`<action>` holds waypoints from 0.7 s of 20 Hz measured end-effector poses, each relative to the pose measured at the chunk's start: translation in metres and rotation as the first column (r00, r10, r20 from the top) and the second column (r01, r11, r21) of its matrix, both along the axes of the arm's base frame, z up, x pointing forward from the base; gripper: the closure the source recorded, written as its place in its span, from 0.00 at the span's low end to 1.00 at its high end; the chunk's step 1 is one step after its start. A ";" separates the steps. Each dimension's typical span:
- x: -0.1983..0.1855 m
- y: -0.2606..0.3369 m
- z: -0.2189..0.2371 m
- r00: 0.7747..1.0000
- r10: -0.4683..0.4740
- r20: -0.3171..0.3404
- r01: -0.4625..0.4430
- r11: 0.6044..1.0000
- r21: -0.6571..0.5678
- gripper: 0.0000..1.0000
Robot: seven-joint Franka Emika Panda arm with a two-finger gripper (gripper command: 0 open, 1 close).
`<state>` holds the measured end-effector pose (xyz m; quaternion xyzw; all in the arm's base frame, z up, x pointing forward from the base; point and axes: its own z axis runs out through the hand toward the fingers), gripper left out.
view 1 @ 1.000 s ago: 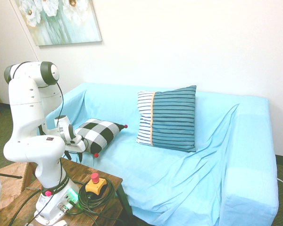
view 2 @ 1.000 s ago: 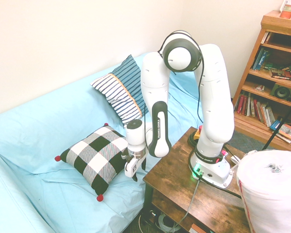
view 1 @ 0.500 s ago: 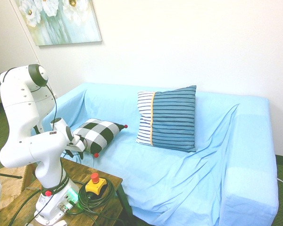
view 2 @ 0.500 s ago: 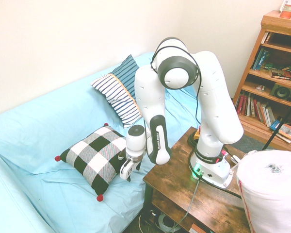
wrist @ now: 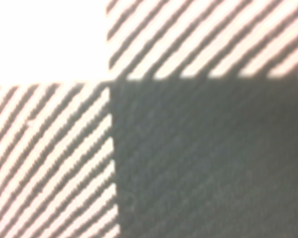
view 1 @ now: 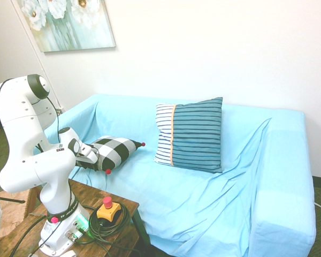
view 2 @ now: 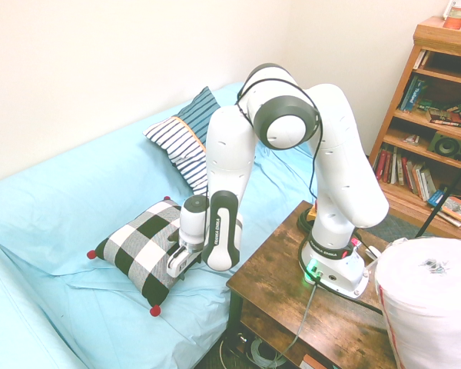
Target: Stand the pillow up
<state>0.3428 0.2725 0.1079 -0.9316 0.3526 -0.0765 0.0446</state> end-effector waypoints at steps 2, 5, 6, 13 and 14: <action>0.013 0.003 0.007 1.000 -0.009 0.007 0.009 1.000 0.000 0.00; 0.029 0.006 0.025 1.000 -0.016 0.014 0.016 1.000 -0.001 0.00; 0.034 0.006 0.033 1.000 -0.013 0.019 0.013 1.000 -0.003 0.00; 0.088 0.011 0.109 0.999 -0.011 0.043 0.011 1.000 0.001 0.00; 0.096 0.013 0.118 0.999 -0.013 0.045 0.013 1.000 0.001 0.00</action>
